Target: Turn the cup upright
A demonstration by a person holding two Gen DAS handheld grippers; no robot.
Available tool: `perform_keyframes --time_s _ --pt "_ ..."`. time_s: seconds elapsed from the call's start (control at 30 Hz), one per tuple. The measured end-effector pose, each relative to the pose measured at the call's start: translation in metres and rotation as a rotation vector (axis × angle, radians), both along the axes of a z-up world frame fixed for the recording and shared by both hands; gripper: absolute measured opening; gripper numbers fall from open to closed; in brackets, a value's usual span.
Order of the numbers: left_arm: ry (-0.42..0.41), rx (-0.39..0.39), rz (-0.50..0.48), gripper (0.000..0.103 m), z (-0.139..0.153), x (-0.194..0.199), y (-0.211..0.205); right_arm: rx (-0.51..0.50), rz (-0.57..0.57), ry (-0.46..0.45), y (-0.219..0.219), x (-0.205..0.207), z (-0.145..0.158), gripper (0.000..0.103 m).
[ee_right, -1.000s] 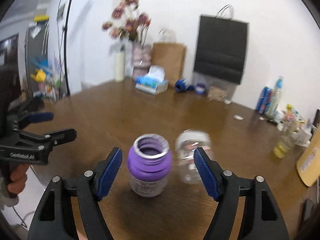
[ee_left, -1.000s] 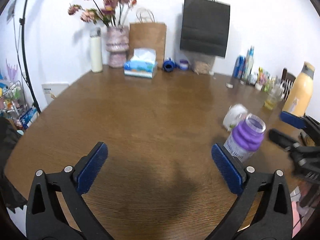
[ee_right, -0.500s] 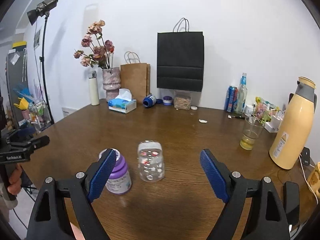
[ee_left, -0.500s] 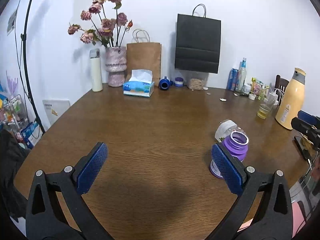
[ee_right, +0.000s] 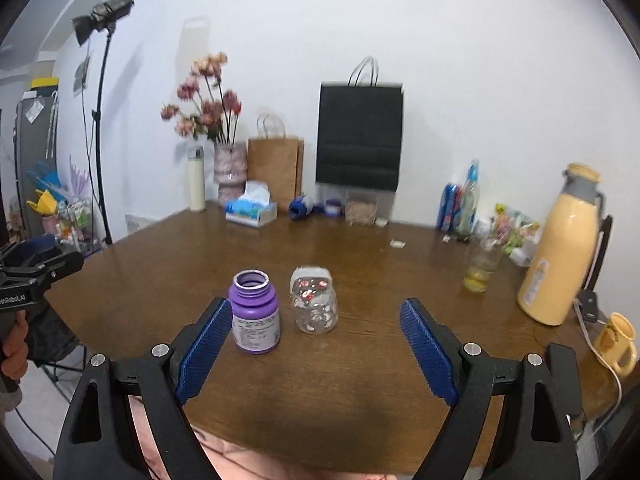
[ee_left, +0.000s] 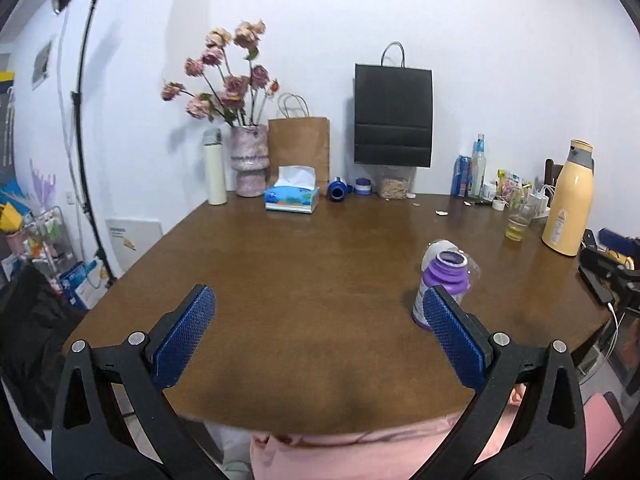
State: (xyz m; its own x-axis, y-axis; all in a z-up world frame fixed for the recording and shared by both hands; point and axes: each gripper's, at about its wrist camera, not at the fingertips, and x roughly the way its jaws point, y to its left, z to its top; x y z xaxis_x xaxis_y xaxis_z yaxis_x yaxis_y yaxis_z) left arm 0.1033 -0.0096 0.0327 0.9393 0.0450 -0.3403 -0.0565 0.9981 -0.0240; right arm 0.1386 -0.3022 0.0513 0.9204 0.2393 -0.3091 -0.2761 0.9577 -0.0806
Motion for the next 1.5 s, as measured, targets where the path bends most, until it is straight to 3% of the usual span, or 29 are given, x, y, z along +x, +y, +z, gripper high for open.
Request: perform_keyframes --time_s 0.13,0.27,0.4,0.53,1.5 --pt "-0.054 -0.006 -0.010 0.103 -0.011 -0.045 -0.001 -0.032 -0.020 -0.077 0.005 -0.047 -0.011 0.090" --pt "-0.071 0.022 -0.022 0.103 -0.026 -0.081 -0.004 0.041 0.003 -0.012 0.001 -0.085 -0.034 0.090" --pt "-0.074 0.016 -0.042 0.103 -0.032 -0.100 -0.005 0.067 -0.041 -0.008 -0.008 -0.111 -0.046 0.090" --pt "-0.113 0.025 -0.047 0.103 -0.027 -0.105 -0.008 0.077 -0.054 -0.025 -0.011 -0.112 -0.042 0.090" --pt "-0.160 0.037 -0.038 0.103 -0.026 -0.117 -0.007 0.089 -0.032 -0.019 -0.007 -0.113 -0.045 0.090"
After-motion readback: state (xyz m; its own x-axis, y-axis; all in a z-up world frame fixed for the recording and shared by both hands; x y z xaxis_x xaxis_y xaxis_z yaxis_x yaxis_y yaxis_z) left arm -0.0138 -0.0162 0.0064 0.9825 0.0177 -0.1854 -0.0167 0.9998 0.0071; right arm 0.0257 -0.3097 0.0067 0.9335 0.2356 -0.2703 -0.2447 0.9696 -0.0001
